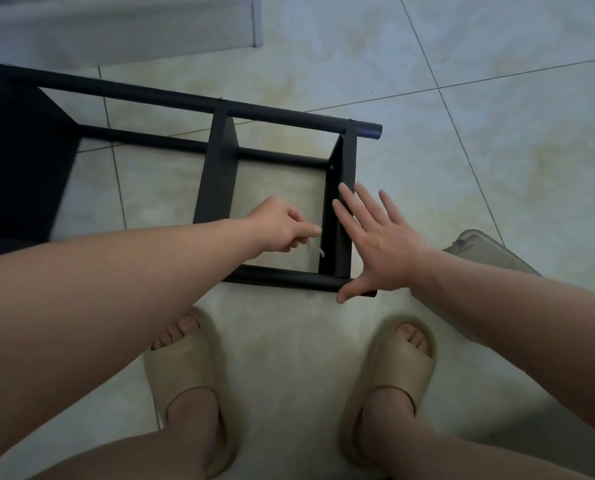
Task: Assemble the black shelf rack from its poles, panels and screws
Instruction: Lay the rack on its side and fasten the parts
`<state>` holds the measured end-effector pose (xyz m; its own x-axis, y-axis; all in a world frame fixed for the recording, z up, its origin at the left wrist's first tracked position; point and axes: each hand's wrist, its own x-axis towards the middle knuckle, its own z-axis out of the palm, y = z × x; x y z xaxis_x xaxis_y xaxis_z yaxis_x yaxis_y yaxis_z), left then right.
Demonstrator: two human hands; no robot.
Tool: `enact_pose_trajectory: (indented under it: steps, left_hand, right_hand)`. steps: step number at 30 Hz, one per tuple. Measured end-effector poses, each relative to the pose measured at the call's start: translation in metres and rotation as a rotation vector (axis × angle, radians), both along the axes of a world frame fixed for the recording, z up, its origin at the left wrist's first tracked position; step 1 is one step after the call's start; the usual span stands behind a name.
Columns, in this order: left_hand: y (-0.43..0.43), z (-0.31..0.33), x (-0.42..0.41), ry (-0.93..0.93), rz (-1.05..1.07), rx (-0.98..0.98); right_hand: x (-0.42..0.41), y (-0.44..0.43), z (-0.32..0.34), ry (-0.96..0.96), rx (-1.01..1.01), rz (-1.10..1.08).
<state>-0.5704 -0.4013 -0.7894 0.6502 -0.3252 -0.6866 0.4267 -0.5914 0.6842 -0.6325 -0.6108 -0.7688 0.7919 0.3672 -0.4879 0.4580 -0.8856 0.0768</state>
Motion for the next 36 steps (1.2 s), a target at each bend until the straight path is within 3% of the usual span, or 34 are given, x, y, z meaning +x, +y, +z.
enact_pose_trajectory:
  steps: [9,14,36]
  left_hand:
    - [-0.011,-0.043,0.021,0.227,-0.110,-0.128]
    - [-0.016,-0.050,0.015,0.426,0.018,-0.306]
    - [-0.028,-0.035,0.001,0.300,0.115,-0.257]
  right_hand:
    - [0.000,-0.012,-0.032,-0.020,0.235,0.061]
    - [0.002,-0.014,-0.035,-0.013,0.270,0.054]
    - [0.002,-0.013,-0.037,-0.025,0.316,0.042]
